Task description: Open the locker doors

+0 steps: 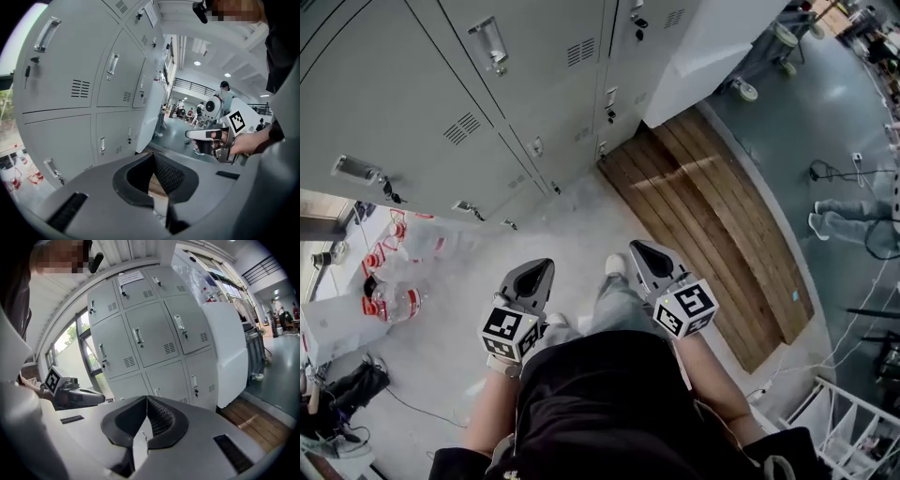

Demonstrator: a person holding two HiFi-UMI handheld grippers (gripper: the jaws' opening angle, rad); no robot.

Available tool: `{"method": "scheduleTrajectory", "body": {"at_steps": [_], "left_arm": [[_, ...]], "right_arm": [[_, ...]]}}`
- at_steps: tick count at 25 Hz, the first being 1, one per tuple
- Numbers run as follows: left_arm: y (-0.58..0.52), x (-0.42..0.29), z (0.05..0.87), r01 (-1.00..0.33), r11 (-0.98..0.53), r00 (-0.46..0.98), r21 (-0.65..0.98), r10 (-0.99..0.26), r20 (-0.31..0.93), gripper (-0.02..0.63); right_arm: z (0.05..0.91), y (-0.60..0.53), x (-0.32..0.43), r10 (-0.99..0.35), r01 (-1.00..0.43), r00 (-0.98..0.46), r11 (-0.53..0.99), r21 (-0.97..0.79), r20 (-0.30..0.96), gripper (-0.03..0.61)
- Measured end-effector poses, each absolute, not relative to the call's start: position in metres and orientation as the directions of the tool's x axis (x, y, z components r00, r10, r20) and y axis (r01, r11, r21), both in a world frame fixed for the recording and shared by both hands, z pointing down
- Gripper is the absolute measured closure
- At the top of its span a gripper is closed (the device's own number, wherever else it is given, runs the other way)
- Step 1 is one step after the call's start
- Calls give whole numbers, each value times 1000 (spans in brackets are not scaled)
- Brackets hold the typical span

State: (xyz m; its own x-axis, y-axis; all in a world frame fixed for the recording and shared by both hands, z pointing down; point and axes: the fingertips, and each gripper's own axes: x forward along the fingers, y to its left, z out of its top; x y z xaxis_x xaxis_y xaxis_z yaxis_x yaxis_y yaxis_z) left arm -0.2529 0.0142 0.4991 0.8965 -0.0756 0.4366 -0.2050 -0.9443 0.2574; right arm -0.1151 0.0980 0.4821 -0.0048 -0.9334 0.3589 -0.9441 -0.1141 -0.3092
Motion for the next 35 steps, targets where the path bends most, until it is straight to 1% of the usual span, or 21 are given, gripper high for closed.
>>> {"method": "scheduleTrajectory", "body": {"at_steps": [4,8,12,16,20,27,33,35], "left_arm": [[-8,-246,503,-366,-895,858,253,-219,465,595],[-23,-256,512,-512,-822,799,250,-349,490,595],[-32,-272,519,-614,-751,741,242,-443,504,595],[-34,-295,519,-681,-689,698,247,-509,504,596],[-36,-317,521,-703,-666,682,249,-533,501,595],[-44,-335,522,-681,-678,709,277,-517,479,595],[-39,-310,522,-615,-742,750,267,-446,488,595],[-38,-296,523,-614,-741,751,273,-441,492,595]], "right_arm": [[493,58,-97,-910,-949,-163,39,-313,380,551],[503,25,-101,-866,-930,-307,184,-319,396,551],[512,-2,-113,-820,-902,-405,286,-323,404,549],[521,-23,-130,-777,-881,-464,357,-309,425,549],[531,-43,-137,-764,-887,-461,372,-275,452,549],[552,-68,-117,-794,-937,-350,309,-165,497,549],[561,-82,-70,-806,-961,-275,240,-135,524,549],[566,-86,-47,-809,-967,-252,223,-119,532,548]]}}
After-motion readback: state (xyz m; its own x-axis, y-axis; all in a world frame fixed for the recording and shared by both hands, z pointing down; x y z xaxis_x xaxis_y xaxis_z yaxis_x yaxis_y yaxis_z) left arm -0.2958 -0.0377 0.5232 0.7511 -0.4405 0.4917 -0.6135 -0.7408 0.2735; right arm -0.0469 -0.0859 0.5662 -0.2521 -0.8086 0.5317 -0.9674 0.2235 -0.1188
